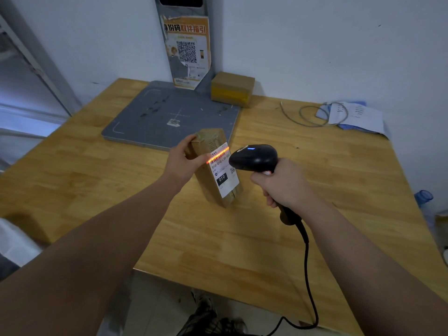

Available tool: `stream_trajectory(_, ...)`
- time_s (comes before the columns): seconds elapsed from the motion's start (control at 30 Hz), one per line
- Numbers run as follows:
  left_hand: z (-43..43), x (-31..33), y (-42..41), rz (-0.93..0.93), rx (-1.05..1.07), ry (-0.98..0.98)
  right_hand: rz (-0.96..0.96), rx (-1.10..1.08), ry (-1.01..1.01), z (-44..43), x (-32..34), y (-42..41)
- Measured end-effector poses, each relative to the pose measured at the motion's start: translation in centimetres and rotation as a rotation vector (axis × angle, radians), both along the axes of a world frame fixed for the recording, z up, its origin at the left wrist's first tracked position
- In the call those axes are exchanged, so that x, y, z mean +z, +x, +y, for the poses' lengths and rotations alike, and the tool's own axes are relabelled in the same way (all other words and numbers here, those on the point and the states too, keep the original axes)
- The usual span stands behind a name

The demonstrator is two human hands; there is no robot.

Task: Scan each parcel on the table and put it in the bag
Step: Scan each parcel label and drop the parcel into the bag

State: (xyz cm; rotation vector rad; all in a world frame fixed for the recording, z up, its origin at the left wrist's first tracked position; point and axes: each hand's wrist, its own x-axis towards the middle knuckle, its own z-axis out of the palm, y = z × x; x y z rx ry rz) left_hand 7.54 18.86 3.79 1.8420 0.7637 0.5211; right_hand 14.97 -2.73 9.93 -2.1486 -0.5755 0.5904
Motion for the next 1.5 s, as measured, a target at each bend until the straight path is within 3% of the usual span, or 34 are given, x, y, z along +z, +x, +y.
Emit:
stream_trajectory(0.37,-0.7,-0.4,-1.9,-0.012,0.067,-0.035,0.054,0.007,0.104,-0.2,-1.2,-1.2)
stream_trajectory(0.6,0.4,-0.4,-7.9,-0.065,0.196,-0.120,0.216,0.008,0.257,2.1,-3.0,-4.9)
stream_trajectory(0.87,5.9,-0.1,-23.3,-0.055,0.342,-0.080,0.426,0.167,0.222,9.9,-6.1,-16.2)
stream_trajectory(1.1,10.8,-2.2,-40.5,0.139,0.517,-0.019,0.408,0.266,0.033,16.1,-13.2,-30.9)
stream_trajectory(1.27,12.2,-4.9,-49.0,0.437,0.374,0.080,0.311,0.227,-0.155,17.3,-19.3,-39.3)
stream_trajectory(1.4,13.0,-6.9,-52.6,0.678,0.112,0.167,0.220,0.113,-0.303,17.6,-23.5,-43.1)
stream_trajectory(1.5,13.3,-8.6,-53.6,0.807,-0.112,0.261,0.157,0.041,-0.292,18.0,-23.6,-43.6)
